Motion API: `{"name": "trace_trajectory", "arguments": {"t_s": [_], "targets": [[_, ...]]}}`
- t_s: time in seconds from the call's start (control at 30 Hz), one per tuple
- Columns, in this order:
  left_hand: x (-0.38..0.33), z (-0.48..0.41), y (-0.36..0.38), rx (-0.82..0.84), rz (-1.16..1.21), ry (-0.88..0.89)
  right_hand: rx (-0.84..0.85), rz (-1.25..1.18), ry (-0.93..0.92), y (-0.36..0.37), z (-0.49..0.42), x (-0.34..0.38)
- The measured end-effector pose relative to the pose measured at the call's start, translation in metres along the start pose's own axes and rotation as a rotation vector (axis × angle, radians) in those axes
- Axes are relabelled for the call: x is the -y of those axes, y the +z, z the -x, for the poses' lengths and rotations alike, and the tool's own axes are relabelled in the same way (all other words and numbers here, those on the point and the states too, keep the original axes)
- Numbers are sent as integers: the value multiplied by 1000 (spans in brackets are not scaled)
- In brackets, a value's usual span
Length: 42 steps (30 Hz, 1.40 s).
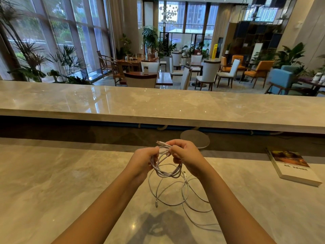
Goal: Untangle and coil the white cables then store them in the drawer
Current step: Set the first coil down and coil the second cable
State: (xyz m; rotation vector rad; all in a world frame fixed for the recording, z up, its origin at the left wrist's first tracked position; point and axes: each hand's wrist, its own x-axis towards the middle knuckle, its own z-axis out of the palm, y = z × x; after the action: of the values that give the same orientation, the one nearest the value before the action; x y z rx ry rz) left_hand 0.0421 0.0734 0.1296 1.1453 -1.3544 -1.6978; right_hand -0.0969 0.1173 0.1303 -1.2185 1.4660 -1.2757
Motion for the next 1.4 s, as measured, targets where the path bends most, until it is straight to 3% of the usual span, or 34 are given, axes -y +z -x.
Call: {"name": "trace_trajectory", "arguments": {"t_s": [0.3, 0.5, 0.67, 0.83, 0.93, 1.23, 1.3, 1.4], "targets": [[5, -5, -4, 88, 82, -257, -61, -6, 60, 0, 0, -7], [4, -2, -5, 197, 40, -114, -63, -120, 116, -1, 1, -14], [19, -6, -2, 78, 72, -38, 10, -191, 81, 1, 4, -14], [22, -3, -2, 39, 301, -155, 49, 36, 71, 12, 8, -13], [22, -3, -2, 19, 262, -177, 98, 151, 67, 13, 8, -13], [21, -4, -9, 228, 277, -126, 158, 540, -176, 6, 1, -10], [19, -4, -11, 265, 229, -96, 165, 493, -166, 6, 2, -12], [15, -5, -12, 301, 109, -46, 147, 220, -129, 6, 4, -15]]}}
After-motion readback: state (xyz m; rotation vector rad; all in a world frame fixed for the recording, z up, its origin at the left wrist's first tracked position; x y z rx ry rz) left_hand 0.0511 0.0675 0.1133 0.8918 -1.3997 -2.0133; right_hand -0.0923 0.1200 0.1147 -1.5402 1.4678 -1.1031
